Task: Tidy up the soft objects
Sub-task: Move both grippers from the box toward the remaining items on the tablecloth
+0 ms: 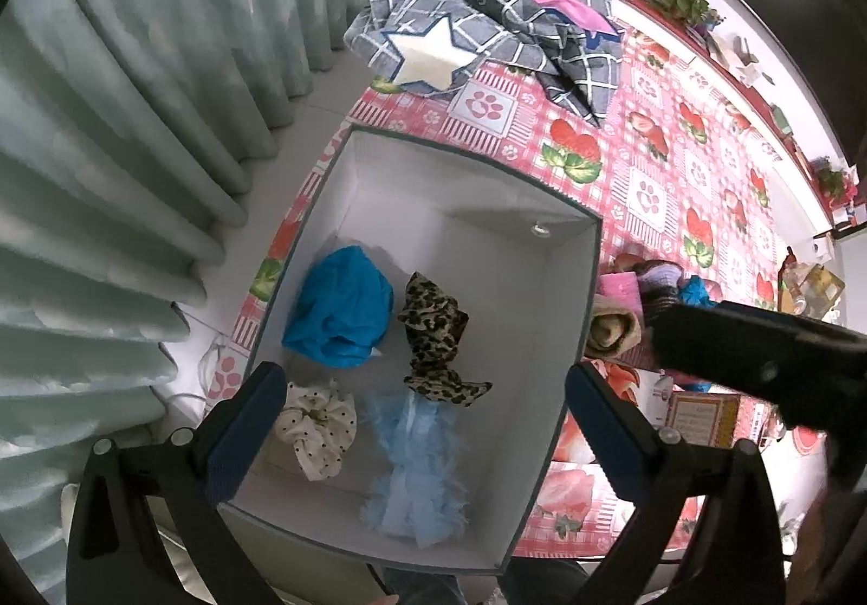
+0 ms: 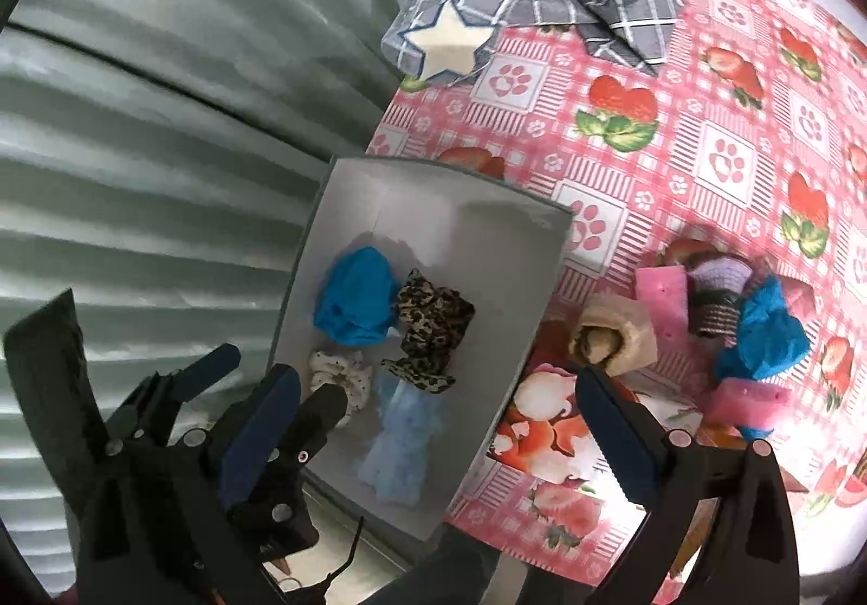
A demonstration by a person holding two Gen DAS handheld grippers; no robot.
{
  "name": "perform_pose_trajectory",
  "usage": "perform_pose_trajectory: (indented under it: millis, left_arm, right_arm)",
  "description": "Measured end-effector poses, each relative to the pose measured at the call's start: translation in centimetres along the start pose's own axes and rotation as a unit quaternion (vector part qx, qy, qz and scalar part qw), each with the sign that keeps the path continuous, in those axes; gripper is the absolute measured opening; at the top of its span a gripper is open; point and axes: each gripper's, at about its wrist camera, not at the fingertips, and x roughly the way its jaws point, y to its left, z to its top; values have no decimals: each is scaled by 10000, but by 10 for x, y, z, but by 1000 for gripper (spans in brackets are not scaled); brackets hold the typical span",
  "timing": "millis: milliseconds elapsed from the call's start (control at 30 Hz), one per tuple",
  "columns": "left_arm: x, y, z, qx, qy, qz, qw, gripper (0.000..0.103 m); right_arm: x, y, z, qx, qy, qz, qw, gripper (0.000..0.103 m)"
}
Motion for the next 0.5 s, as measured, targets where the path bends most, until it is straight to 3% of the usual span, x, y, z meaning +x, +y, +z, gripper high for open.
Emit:
perform_pose_trajectory:
  millis: [233,500]
  left_arm:
    - [-6,-28,0,289,-23,-190,9994,103]
    - [-1,-79,-4,847,41,-283,9960,103]
  right_arm:
    - [-40,-41,-9,672,-163,261,9973,102]
    - [-84,-128,-34,1764,-466,389,9824,102]
